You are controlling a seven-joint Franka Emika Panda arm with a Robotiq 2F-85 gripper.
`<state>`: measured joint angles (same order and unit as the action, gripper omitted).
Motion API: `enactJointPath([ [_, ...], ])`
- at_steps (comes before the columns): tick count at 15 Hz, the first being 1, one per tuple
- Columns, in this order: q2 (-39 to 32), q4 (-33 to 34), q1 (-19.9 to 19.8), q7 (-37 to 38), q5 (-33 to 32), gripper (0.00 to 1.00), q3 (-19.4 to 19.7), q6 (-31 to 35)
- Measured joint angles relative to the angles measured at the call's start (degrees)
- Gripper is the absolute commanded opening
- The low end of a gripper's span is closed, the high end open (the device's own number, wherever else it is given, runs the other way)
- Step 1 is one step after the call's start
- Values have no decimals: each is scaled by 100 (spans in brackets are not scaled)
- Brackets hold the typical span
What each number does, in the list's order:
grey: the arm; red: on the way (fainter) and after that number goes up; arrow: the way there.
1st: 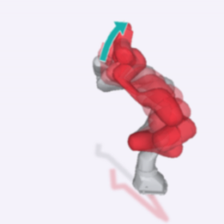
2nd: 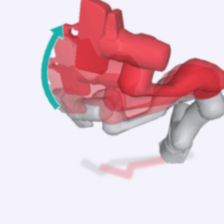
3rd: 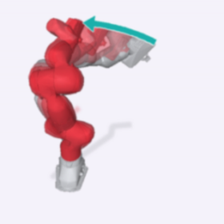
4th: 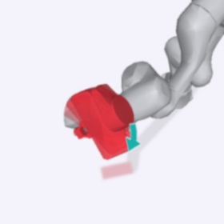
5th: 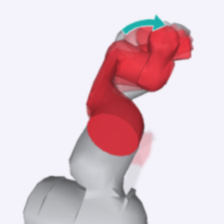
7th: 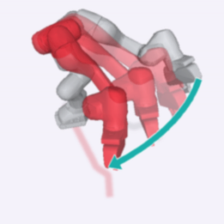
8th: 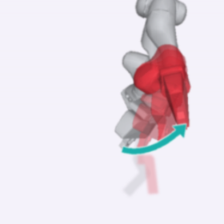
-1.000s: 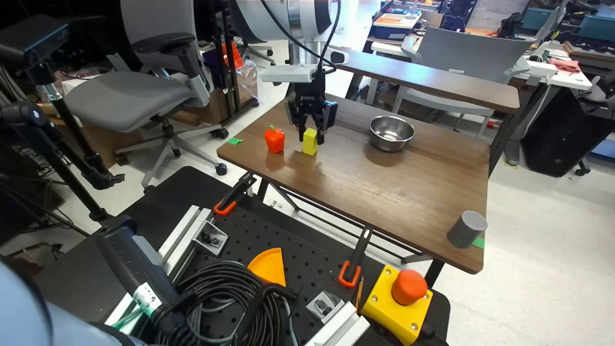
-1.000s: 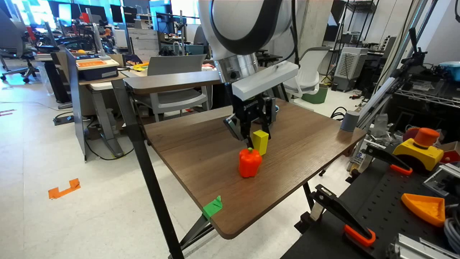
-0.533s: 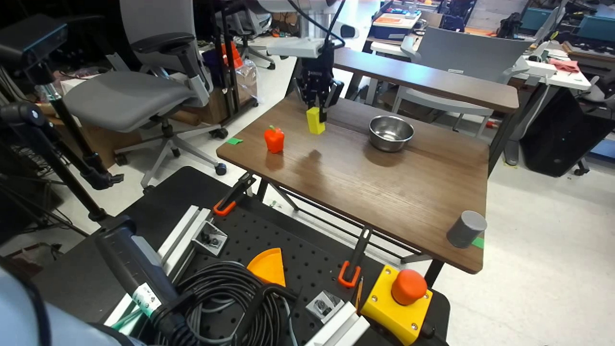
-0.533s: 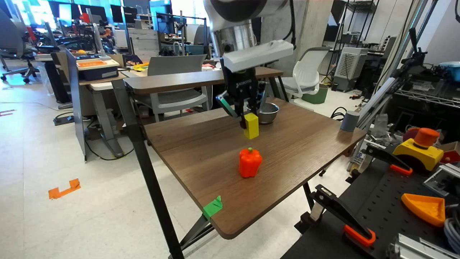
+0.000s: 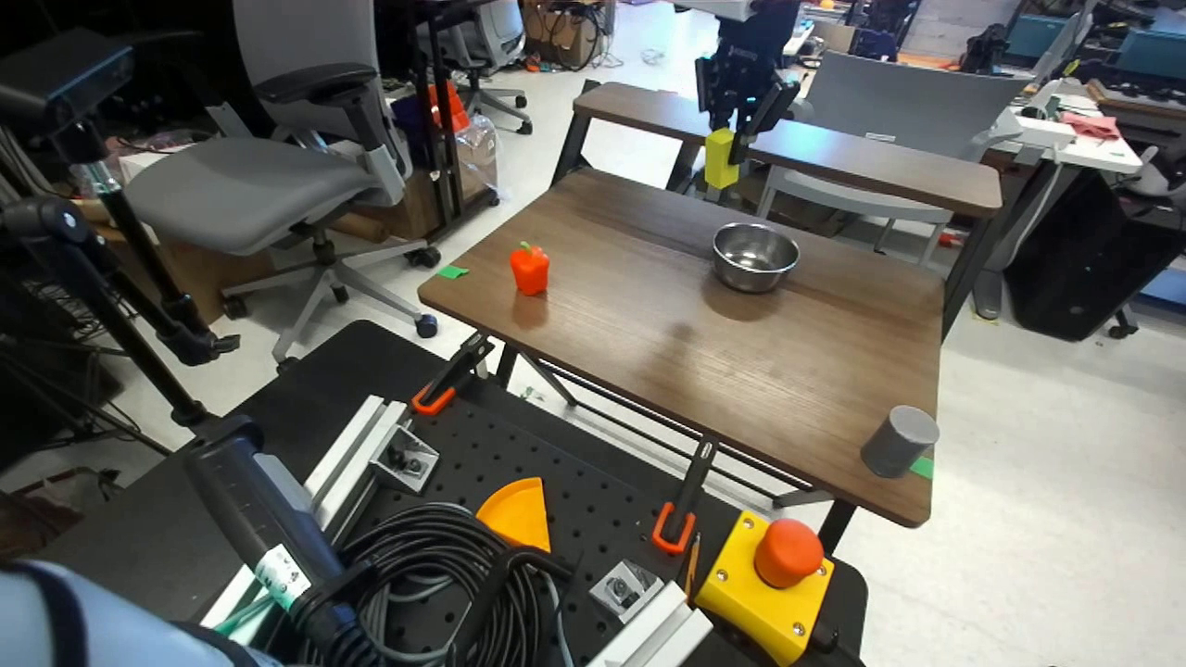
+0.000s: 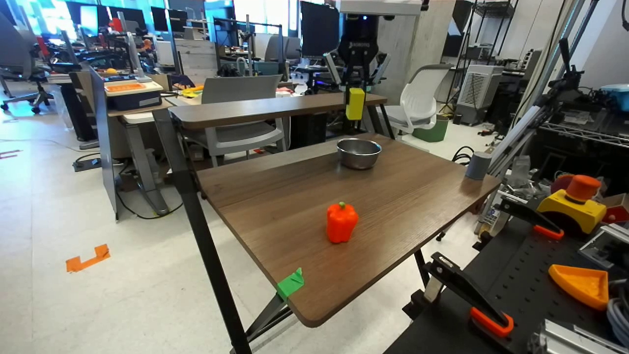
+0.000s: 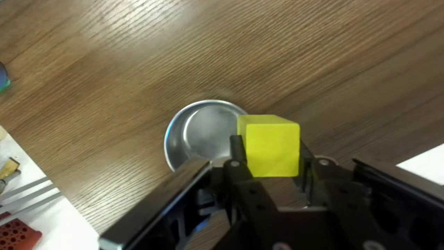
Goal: Put the yellow block inside the silver bowl
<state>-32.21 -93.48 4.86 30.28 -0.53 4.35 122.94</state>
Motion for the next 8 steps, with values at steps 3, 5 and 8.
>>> enactJointPath([
  [3,-194,317,-290,16,189,8,78,-195],
  [5,-414,541,-391,61,261,8,110,-315],
  [8,-800,911,-445,220,319,8,135,-502],
])
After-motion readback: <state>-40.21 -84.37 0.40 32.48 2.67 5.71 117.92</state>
